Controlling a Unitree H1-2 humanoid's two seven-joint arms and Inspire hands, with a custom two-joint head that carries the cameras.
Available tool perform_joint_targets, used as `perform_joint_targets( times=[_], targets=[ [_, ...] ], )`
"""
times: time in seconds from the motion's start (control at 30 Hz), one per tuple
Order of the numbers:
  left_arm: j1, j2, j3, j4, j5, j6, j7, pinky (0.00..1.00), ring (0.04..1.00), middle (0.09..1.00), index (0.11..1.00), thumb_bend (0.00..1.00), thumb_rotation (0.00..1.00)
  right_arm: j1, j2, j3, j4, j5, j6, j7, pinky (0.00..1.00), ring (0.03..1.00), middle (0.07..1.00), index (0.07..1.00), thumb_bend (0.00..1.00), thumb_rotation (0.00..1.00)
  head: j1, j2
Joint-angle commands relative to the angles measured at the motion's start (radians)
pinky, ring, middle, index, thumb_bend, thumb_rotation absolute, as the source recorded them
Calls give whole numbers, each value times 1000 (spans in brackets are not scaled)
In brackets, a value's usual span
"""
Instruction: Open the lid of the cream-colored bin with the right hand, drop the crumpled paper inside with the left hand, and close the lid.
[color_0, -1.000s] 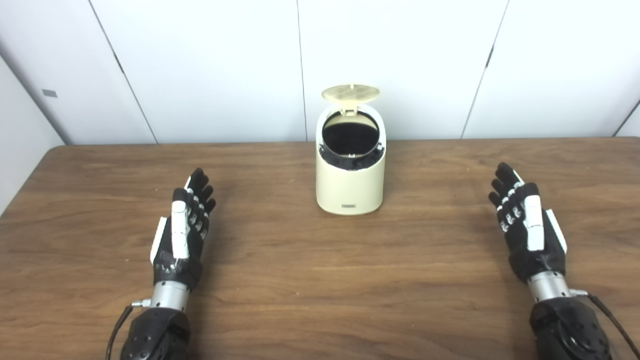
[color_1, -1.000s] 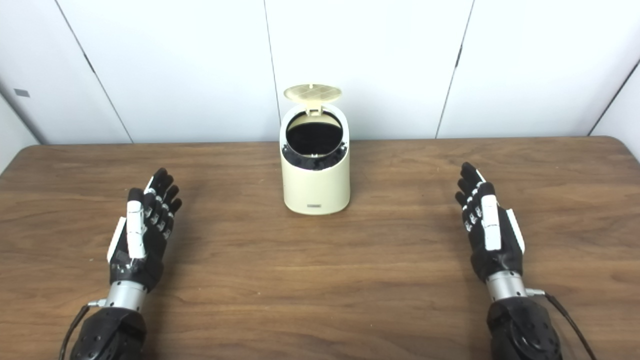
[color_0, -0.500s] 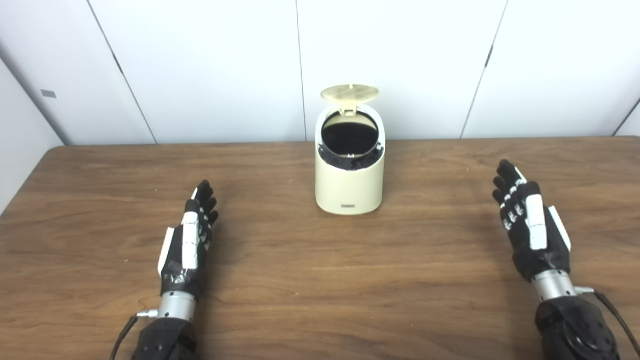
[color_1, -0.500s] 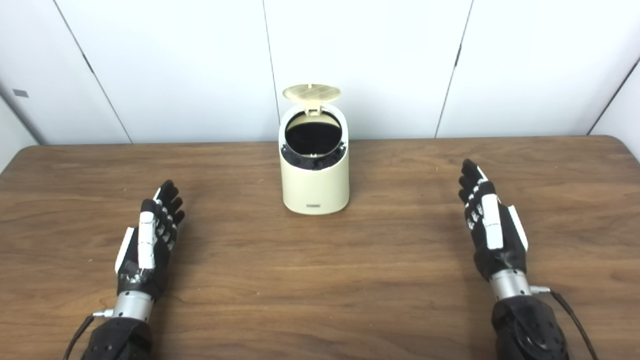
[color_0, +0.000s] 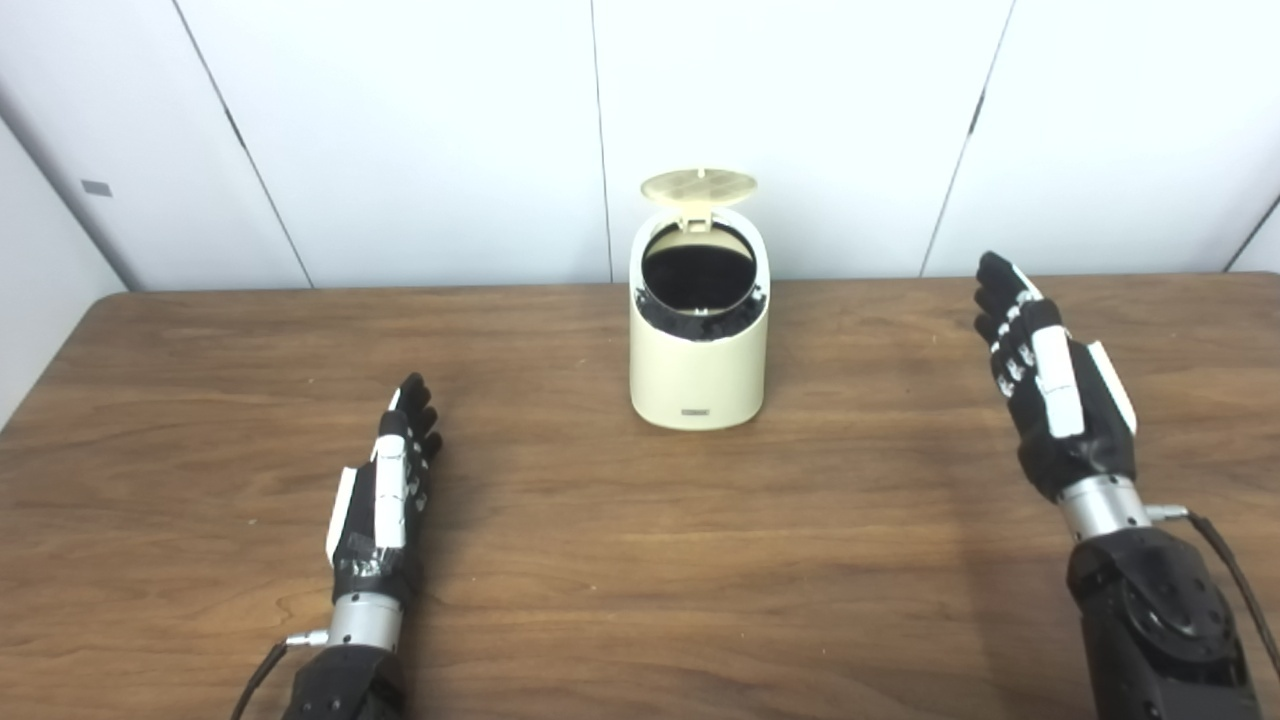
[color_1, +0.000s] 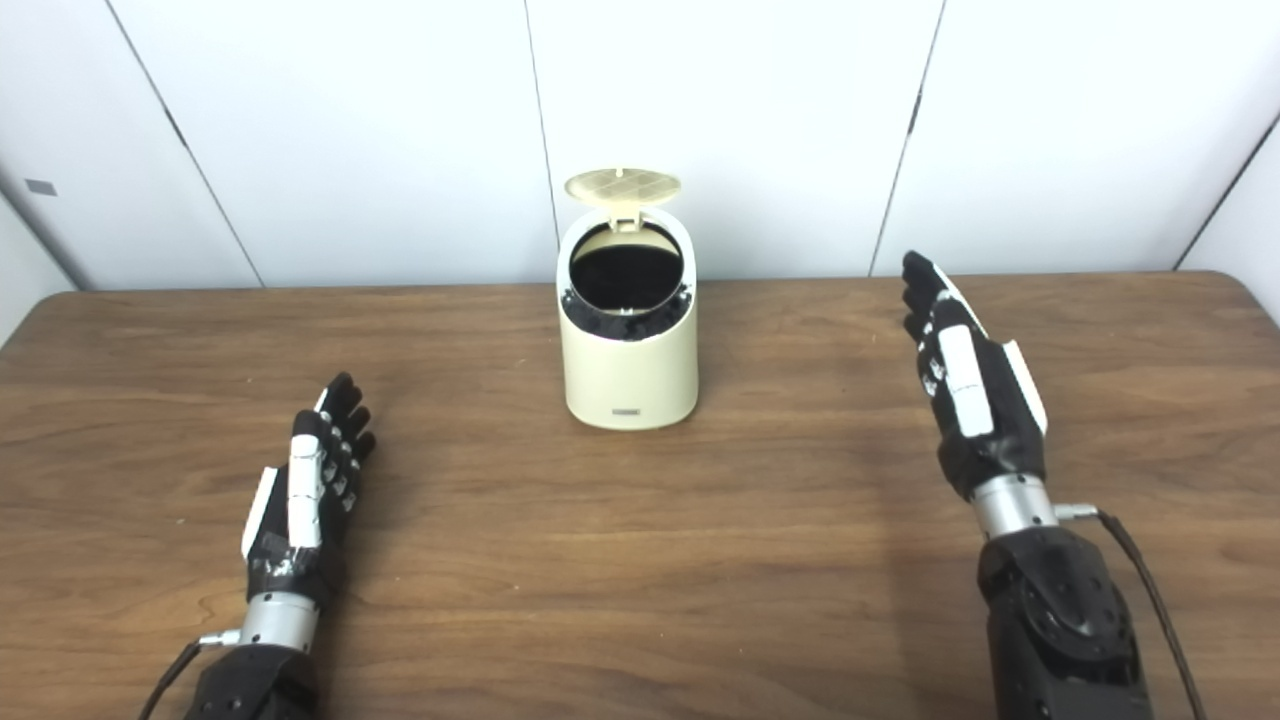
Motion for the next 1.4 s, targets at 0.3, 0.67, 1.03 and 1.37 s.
perform_joint_targets(
  times=[0.3,0.67,1.03,1.37],
  targets=[
    [-11,-11,5,-18,-24,-33,6,1000,1000,1000,1000,598,1000,-137,-17,86,-111,-161,42,-14,914,931,923,885,656,940,-14,-15],
    [-8,-12,1,-13,-28,-37,4,1000,1000,1000,1000,558,1000,-277,-11,142,-149,-252,142,-7,898,938,928,880,603,983,-14,-19],
    [-13,-13,-3,3,-32,-45,0,1000,1000,1000,1000,560,1000,-429,-66,269,-124,-460,238,32,802,890,897,839,638,995,-11,-21],
    [-11,-11,-14,12,-26,-42,-4,1000,1000,1000,1000,577,1000,-508,-125,344,-68,-569,228,115,823,873,867,814,607,1000,-8,-29]
  ],
)
